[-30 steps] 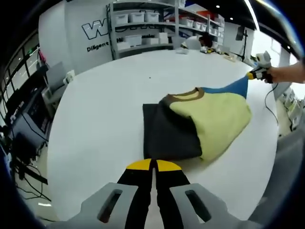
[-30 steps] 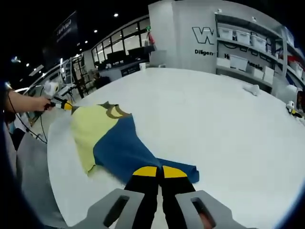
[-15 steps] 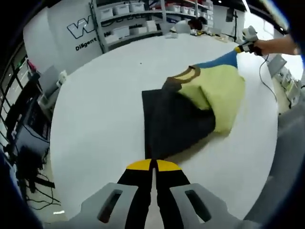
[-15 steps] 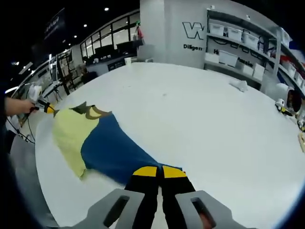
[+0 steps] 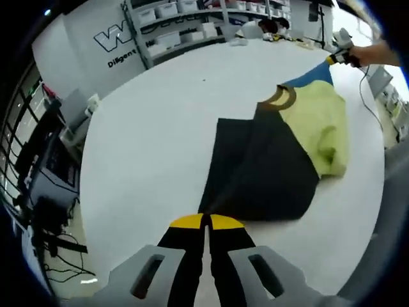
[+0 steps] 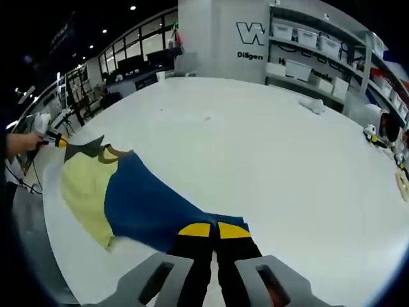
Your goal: Fold the garment on the visible template until the final outline fits inside the template.
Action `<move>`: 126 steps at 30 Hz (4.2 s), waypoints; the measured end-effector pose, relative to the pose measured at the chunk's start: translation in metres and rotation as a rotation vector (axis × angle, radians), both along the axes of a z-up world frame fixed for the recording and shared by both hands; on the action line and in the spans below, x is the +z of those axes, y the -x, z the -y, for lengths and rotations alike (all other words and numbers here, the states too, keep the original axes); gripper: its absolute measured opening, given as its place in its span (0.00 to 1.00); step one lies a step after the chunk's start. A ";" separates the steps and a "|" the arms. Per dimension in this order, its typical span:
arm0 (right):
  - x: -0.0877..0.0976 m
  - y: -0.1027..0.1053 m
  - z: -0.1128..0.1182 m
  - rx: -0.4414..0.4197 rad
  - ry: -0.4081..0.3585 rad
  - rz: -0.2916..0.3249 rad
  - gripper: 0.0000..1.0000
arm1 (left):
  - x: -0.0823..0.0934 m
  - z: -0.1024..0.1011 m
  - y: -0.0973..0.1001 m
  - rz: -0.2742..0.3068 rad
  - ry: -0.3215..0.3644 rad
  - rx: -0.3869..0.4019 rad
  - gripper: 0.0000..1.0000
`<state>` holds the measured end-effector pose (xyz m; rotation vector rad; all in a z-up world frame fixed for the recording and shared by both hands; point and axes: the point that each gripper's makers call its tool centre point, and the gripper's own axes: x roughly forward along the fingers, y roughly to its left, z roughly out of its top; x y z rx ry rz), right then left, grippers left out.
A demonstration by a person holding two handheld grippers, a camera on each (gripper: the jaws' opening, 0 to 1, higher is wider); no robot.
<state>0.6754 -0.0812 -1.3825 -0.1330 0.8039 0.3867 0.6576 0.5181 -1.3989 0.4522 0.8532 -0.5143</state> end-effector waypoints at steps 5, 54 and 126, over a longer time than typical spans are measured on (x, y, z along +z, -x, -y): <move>-0.012 0.014 -0.003 0.004 -0.002 -0.031 0.00 | 0.007 0.004 -0.006 0.025 0.024 0.047 0.06; -0.046 0.125 -0.176 0.495 -0.074 -0.026 0.00 | -0.025 0.192 0.110 -0.088 0.250 -0.268 0.04; 0.024 -0.070 -0.214 0.417 0.090 0.231 0.15 | 0.041 0.175 -0.030 0.058 0.359 -0.010 0.16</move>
